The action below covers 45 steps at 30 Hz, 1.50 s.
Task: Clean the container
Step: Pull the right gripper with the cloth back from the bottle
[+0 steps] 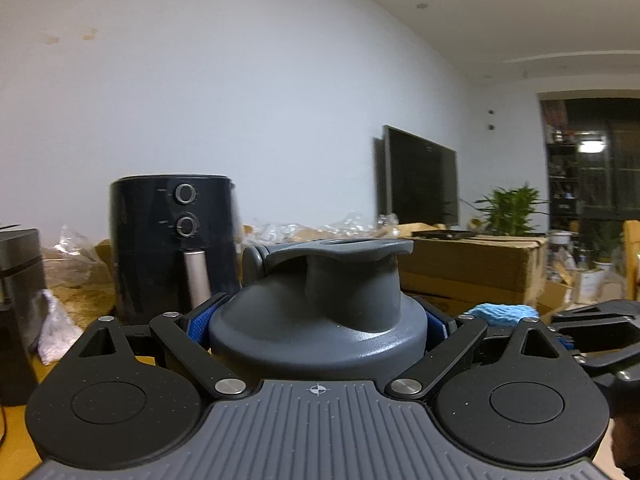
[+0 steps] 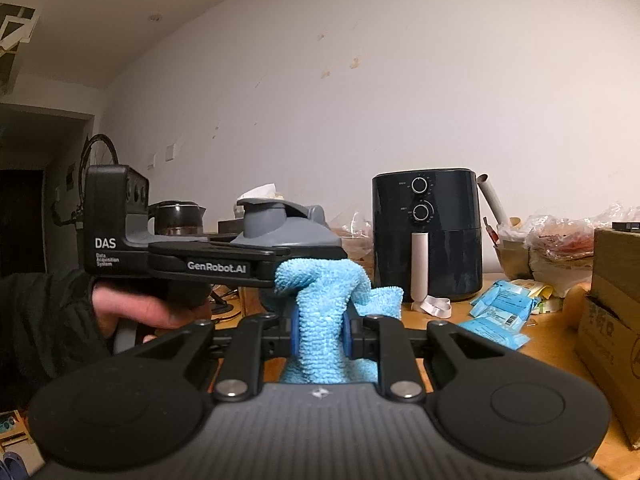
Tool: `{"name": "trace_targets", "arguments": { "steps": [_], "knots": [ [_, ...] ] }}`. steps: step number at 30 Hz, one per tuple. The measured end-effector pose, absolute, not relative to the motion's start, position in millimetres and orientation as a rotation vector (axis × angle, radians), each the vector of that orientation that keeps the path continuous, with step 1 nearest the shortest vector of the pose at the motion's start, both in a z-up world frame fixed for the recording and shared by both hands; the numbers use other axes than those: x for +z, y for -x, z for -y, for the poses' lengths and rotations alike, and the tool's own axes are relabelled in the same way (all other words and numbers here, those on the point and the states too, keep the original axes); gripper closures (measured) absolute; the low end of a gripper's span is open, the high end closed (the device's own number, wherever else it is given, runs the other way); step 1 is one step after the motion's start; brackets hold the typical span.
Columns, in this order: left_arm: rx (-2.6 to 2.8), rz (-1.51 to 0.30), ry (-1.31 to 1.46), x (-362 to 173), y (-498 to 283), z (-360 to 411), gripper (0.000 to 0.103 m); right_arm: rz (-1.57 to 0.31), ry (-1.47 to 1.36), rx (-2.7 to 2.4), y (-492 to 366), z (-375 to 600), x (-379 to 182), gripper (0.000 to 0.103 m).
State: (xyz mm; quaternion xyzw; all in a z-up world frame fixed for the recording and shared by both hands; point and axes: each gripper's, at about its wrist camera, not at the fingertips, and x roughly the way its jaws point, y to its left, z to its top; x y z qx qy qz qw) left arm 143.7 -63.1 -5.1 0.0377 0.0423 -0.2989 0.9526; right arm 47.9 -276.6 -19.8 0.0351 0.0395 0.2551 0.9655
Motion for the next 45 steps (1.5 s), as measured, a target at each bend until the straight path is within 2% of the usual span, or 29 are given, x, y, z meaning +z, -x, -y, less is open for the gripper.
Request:
{"name": "trace_targets", "arguments": {
  "steps": [21, 45],
  "knots": [
    [-0.147, -0.09, -0.047, 4.3, -131.0, 104.6, 0.008, -0.051, -0.09, 0.449, -28.1, 294.3, -15.0, 0.089],
    [-0.06, -0.057, -0.026, 38.7, -133.8, 87.9, 0.008, -0.009, -0.06, 0.42, -16.0, 292.9, -6.5, 0.092]
  ]
}}
